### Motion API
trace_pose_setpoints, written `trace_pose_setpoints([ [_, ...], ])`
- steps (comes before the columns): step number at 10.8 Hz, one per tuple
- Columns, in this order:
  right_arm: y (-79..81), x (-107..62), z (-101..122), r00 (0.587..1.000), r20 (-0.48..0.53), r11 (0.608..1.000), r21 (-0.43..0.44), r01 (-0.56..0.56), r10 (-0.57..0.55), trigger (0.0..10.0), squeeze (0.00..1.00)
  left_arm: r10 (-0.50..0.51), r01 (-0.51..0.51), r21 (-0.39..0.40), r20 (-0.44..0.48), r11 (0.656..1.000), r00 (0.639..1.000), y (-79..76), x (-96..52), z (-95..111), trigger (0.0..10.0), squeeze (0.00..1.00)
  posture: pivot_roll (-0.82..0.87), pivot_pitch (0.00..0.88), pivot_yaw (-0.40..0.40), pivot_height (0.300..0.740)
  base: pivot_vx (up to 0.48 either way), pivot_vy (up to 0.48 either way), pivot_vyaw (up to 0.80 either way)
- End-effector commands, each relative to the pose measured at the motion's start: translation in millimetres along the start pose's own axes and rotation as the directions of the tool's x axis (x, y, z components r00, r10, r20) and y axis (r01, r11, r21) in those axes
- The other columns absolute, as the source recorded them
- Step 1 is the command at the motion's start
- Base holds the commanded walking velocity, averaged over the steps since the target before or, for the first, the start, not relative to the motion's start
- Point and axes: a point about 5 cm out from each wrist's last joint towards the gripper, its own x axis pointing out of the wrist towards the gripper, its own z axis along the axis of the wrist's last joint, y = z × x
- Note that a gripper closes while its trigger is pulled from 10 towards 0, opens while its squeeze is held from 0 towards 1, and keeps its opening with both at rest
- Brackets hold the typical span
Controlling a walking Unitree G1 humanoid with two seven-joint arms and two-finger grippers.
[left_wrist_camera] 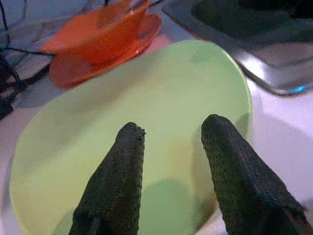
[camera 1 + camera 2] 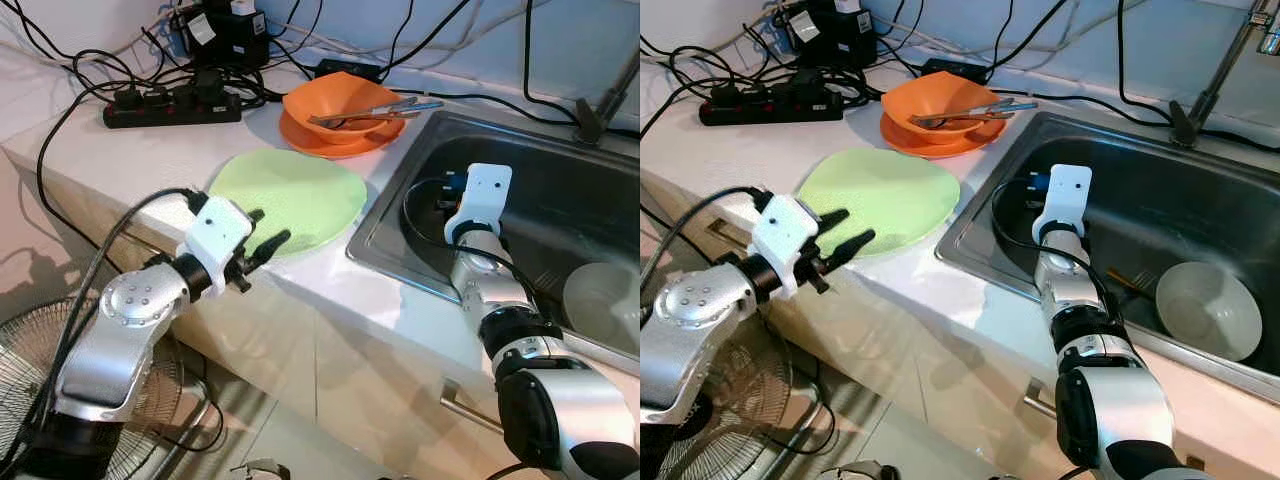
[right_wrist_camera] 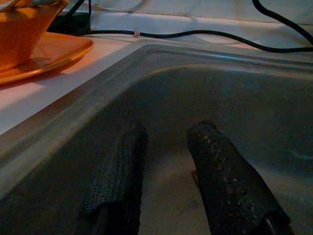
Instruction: Kitchen organization
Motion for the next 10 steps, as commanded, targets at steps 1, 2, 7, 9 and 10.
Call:
trace_pose_setpoints([
  [1,2.7,-6.7,-18,0.998,-0.059,1.000,0.016,0.000,0.001,10.0,0.00,-0.018,0.017,0.022,0.020,1.000,1.000,-0.6,5.5,7,10.0,0.00,0.29,0.059,0.062,0.740,0.000,0.000,0.00],
  [2,2.2,-7.1,-18,0.998,-0.057,1.000,0.015,0.000,0.000,10.0,0.00,-0.028,0.027,0.023,0.028,0.999,0.999,-2.1,8.4,8,10.0,0.00,0.28,0.055,0.064,0.740,0.000,0.000,0.00],
  [7,-4.3,-7.7,-19,0.998,-0.052,1.000,0.011,0.022,-0.021,10.0,0.00,-0.055,0.054,0.030,0.044,0.998,0.997,-3.8,19.2,10,10.0,0.00,0.25,0.038,0.074,0.740,0.000,0.000,0.00],
  [9,-4.7,-10.0,-23,0.998,-0.059,1.000,0.011,0.025,-0.025,10.0,0.00,-0.062,0.061,0.031,0.043,0.998,0.997,-5.4,19.4,9,10.0,0.00,0.25,0.045,0.080,0.740,0.000,0.000,0.00],
  [10,-3.1,-11.2,-25,0.998,-0.061,1.000,0.013,0.025,-0.024,10.0,0.00,-0.064,0.063,0.032,0.043,0.998,0.997,-4.8,18.5,9,10.0,0.00,0.25,0.048,0.081,0.740,0.000,0.000,0.00],
])
